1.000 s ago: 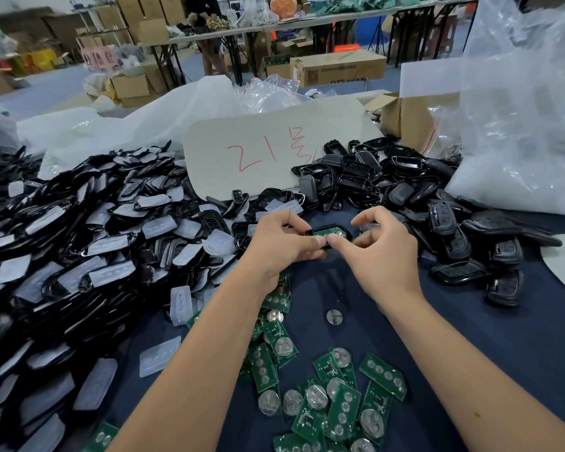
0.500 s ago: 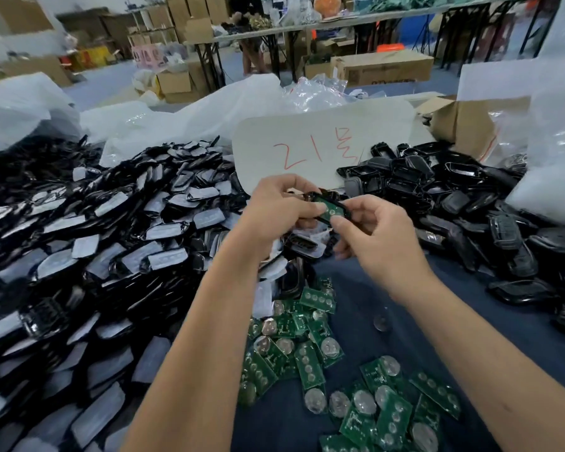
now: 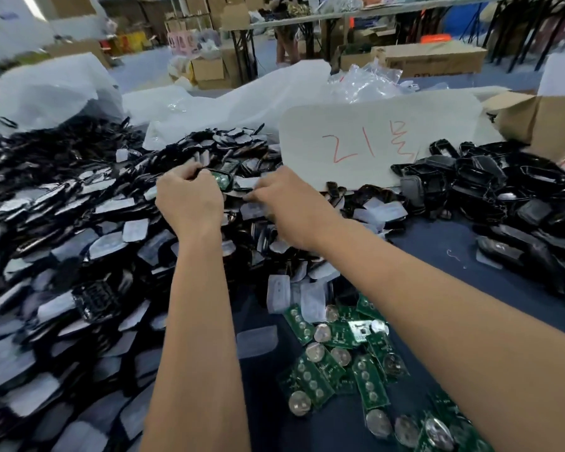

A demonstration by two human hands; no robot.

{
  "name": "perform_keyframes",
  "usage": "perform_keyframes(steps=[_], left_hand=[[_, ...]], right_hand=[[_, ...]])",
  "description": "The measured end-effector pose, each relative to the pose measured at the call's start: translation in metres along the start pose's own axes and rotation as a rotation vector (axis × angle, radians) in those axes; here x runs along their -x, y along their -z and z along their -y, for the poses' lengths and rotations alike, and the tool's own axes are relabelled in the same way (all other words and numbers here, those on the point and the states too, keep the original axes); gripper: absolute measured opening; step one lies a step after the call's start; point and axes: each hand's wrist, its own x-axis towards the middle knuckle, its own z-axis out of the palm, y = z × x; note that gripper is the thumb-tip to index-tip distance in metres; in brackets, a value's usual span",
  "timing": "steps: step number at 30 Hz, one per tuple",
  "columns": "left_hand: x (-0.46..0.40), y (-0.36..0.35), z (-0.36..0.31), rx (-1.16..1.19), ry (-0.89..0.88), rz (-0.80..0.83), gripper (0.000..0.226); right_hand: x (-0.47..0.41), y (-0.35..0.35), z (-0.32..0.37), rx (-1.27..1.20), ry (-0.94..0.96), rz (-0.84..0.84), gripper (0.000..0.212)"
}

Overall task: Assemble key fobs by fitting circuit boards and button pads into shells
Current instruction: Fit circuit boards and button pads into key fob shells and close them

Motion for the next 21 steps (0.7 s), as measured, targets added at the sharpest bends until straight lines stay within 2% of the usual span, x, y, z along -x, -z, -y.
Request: perform_keyframes(steps=[2,4,7,9,13,15,18,21], left_hand=[[0.001,-0.003,0.001,0.007,-0.006,-0.005,0.024],[0.008,-0.006,0.0,0.009,-0.042,-0.041,0.021],[0.014,-0.008,-0.001,0.012,-0.089,-0.113,0.026],[0.018,-0.012,-0.003,0.032,-0.124,-0.064,0.026],[0.054,-0.042,-0.013,0.024,-0.222,0.284,0.019],[0.085,-0.062,-0.018,0.008,-0.228,0.514,0.014],[0.135,-0.093,-0.022,-0.085,-0.309,0.887,0.01],[0.173,-0.11,-0.014,-0.236,-0.474,1.123,0.011]], right_hand=[[-0.005,-0.004,0.005,0.076,0.026,0.045,0.047],[-0.007,-0.006,0.01,0.137,0.012,0.015,0.042],[-0.003,-0.007,0.01,0.163,-0.023,-0.075,0.038],[0.011,-0.002,0.0,0.073,-0.115,-0.164,0.034],[0.077,0.015,-0.046,-0.486,-0.495,-0.337,0.014],[0.121,0.022,-0.07,-0.706,-0.656,-0.46,0.014],[0.185,0.029,-0.093,-0.878,-0.836,-0.679,0.016],[0.224,0.031,-0.098,-0.923,-0.897,-0.773,0.019]])
